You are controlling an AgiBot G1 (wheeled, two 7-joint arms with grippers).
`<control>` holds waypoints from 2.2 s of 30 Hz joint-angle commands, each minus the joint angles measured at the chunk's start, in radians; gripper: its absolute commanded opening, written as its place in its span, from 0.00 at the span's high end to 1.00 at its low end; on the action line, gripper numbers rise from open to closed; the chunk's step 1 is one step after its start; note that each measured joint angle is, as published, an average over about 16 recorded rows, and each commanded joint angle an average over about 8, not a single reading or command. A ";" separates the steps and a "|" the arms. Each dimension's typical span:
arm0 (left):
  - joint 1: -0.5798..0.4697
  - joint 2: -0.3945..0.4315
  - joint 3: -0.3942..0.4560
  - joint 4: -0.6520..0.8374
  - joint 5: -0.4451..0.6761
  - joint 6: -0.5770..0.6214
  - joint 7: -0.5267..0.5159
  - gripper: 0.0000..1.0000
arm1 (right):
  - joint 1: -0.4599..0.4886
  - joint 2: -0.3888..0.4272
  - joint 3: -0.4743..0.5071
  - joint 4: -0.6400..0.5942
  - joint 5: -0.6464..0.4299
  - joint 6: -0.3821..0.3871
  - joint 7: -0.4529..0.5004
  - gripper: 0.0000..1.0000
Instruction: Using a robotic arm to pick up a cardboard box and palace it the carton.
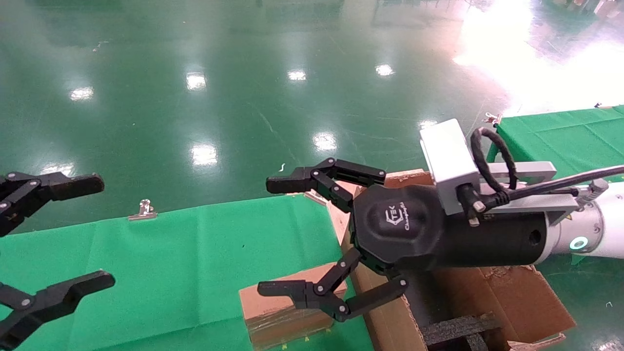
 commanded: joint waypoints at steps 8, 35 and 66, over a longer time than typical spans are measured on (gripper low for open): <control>0.000 0.000 0.000 0.000 0.000 0.000 0.000 0.07 | 0.000 0.000 0.000 0.000 0.000 0.000 0.000 0.00; 0.000 0.000 0.000 0.000 0.000 0.000 0.000 1.00 | 0.086 -0.071 -0.131 -0.034 -0.270 -0.012 -0.024 0.00; 0.000 0.000 0.000 0.000 0.000 0.000 0.000 0.07 | 0.378 -0.313 -0.451 -0.108 -0.920 -0.047 -0.087 0.47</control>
